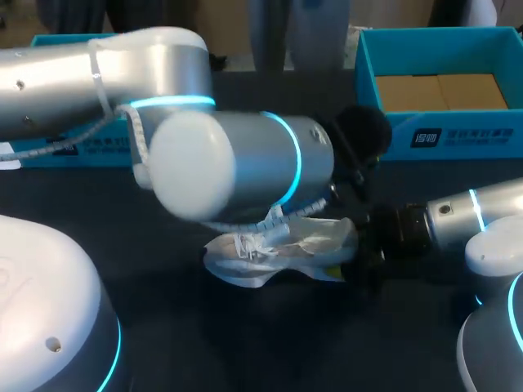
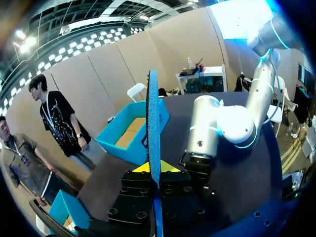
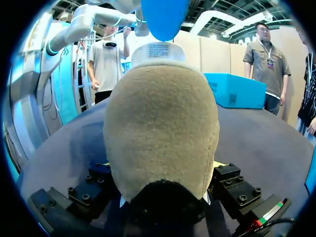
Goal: Take the shoe out of the shoebox, open the shoe tongue, remove and reinsert the insole, then place the shoe into the shoebox
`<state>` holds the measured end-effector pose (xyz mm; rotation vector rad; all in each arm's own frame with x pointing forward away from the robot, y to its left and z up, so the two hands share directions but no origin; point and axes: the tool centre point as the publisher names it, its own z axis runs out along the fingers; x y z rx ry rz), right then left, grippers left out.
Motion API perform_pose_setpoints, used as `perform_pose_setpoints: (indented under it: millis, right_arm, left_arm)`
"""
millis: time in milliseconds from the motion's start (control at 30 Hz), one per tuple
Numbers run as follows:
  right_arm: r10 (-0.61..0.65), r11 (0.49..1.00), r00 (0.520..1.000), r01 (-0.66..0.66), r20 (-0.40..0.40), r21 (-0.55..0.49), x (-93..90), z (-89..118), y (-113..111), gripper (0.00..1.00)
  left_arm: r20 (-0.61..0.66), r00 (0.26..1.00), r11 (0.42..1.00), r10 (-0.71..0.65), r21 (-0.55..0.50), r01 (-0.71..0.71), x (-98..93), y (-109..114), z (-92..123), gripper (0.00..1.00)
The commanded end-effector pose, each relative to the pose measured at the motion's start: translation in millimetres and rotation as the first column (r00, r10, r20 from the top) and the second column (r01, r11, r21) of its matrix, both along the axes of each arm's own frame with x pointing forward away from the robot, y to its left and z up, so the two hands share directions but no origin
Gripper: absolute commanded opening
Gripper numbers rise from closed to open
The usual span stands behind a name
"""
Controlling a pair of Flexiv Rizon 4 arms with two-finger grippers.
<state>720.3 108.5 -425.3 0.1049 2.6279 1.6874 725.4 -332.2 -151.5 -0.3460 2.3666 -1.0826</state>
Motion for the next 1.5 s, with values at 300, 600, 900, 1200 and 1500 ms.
perform_pose_setpoints:
  millis: [300,600,900,1200,1500]
  right_arm:
    - [-0.001,1.000,1.000,0.001,-0.001,-0.004,1.3,-2.5,2.3,0.00]
    - [-0.001,1.000,1.000,0.001,-0.001,-0.004,1.3,-2.5,2.3,0.00]
    - [-0.001,1.000,1.000,0.001,-0.001,-0.004,1.3,-2.5,2.3,0.00]
    - [-0.001,1.000,1.000,0.001,-0.001,-0.004,1.3,-2.5,2.3,0.00]
    - [-0.001,1.000,1.000,0.001,-0.001,-0.004,1.3,-2.5,2.3,0.00]
  left_arm:
    - [-0.203,0.962,0.975,-0.185,-0.158,0.155,18.2,18.2,50.9,0.00]
    - [-0.325,0.915,0.936,-0.241,-0.327,0.130,25.9,18.3,75.0,0.00]
    - [-0.409,0.873,0.876,-0.266,-0.480,0.043,33.5,12.0,87.7,0.00]
    - [-0.406,0.874,0.860,-0.267,-0.509,0.027,33.3,11.0,88.9,0.00]
    - [-0.406,0.874,0.860,-0.267,-0.509,0.027,33.3,11.0,88.9,0.00]
